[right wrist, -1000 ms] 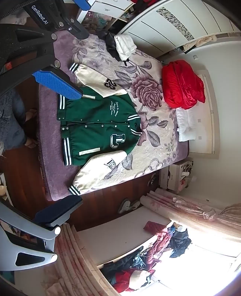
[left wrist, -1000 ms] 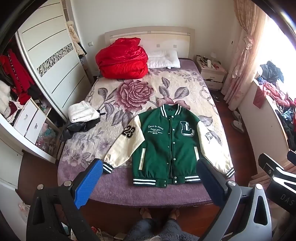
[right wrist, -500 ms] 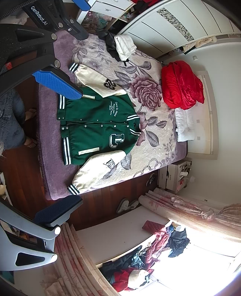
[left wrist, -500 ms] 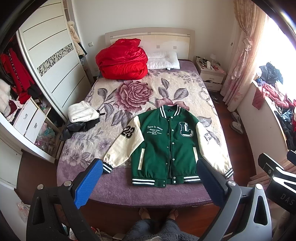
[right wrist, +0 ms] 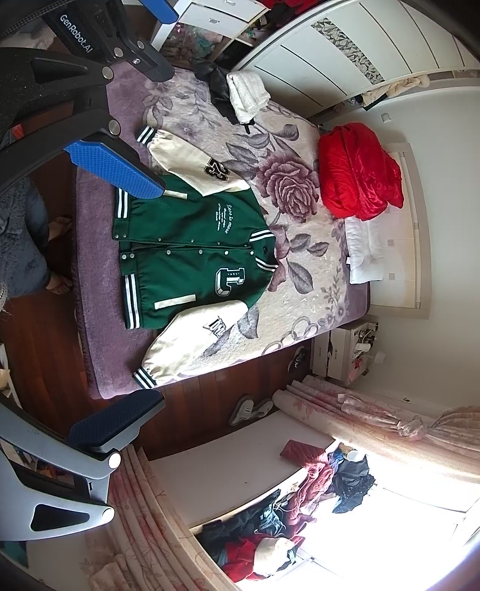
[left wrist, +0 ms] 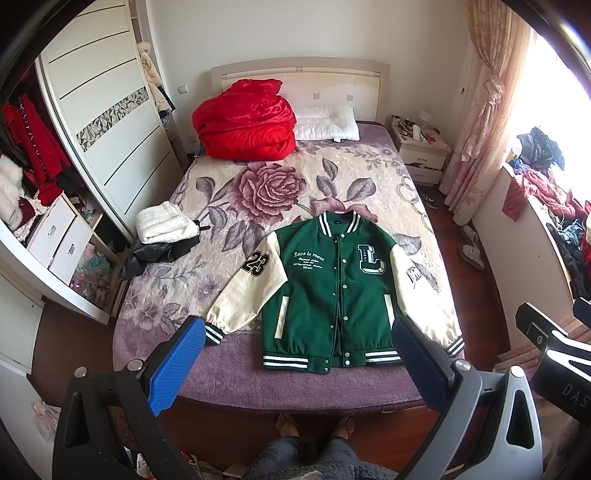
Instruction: Fold large clothes
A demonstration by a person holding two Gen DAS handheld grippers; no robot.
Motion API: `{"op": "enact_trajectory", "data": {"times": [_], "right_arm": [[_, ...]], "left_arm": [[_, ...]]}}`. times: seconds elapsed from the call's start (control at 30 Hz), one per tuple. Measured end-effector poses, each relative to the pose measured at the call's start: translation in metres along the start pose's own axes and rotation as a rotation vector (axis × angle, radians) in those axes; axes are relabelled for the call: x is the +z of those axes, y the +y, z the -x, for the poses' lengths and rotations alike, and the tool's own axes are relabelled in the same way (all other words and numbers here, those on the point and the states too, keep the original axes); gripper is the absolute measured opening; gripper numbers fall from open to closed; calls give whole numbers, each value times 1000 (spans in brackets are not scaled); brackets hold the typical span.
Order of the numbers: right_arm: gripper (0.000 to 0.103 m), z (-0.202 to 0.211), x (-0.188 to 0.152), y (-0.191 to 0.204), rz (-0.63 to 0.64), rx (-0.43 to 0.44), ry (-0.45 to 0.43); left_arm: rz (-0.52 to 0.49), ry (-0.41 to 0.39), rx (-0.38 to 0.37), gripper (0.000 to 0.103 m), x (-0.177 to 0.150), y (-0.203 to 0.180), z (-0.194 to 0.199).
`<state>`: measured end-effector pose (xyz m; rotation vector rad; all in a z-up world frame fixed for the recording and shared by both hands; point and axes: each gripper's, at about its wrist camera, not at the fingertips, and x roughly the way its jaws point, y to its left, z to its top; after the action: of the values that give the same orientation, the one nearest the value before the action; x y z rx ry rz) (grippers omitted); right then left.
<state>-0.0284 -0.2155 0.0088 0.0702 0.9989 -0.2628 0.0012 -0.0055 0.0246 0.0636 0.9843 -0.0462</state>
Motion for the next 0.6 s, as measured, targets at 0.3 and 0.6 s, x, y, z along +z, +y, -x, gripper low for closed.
{"op": "enact_trajectory", "data": {"times": [0.3,0.6], "right_arm": [[103,5,1,1,1,2,-5],[103,10,3,5,3,0,-8]], "left_arm": [[2,-3,-3,103,-2,1,1],[0,-7,-4,103,-3,2,1]]}}
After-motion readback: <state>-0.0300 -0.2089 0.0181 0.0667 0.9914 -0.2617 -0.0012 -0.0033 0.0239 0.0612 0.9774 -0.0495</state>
